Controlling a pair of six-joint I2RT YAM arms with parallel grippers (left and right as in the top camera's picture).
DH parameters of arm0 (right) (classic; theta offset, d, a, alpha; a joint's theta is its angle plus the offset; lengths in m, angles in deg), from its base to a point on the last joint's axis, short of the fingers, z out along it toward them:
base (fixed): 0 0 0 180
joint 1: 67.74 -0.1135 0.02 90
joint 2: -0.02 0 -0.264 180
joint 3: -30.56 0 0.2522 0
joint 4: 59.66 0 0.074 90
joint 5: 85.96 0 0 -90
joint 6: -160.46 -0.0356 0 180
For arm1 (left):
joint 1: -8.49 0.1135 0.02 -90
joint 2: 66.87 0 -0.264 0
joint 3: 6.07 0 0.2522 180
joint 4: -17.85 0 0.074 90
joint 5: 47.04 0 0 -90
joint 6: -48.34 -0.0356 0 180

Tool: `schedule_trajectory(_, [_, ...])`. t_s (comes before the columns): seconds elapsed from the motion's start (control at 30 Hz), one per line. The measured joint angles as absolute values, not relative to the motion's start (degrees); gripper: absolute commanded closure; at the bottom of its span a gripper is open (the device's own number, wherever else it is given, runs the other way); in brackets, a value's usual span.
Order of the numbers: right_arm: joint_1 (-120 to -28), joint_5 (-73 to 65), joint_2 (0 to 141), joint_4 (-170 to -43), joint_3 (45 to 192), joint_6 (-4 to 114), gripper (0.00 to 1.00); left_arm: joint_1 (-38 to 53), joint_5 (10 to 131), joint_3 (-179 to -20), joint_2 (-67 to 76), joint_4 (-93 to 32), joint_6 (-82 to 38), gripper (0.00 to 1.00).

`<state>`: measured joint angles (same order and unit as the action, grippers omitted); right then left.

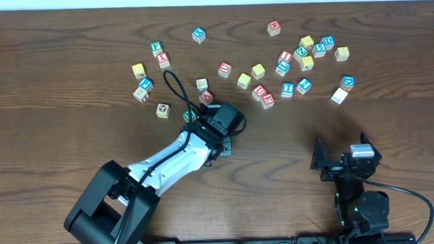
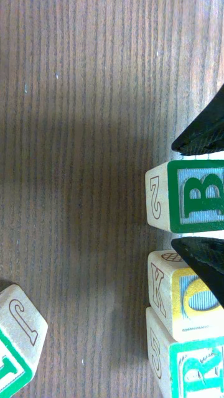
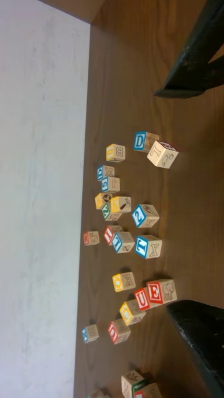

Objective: Spell out ROBOT
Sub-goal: 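Open the left gripper and release the green B block, then raise the left gripper and pull it back to the left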

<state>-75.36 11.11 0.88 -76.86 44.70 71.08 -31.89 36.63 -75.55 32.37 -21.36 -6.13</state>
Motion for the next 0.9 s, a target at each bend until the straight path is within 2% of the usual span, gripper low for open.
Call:
schedule_trajectory(0.6, [-75.4, 11.1, 0.9, -76.9, 44.7, 71.1, 0.01, -31.9, 36.6, -75.6, 32.0, -22.6, -6.8, 0.58])
schedule_trajectory(0.9, [-75.4, 11.1, 0.9, -76.9, 44.7, 71.1, 0.01, -31.9, 36.7, -75.6, 25.9, -22.6, -7.5, 0.58])
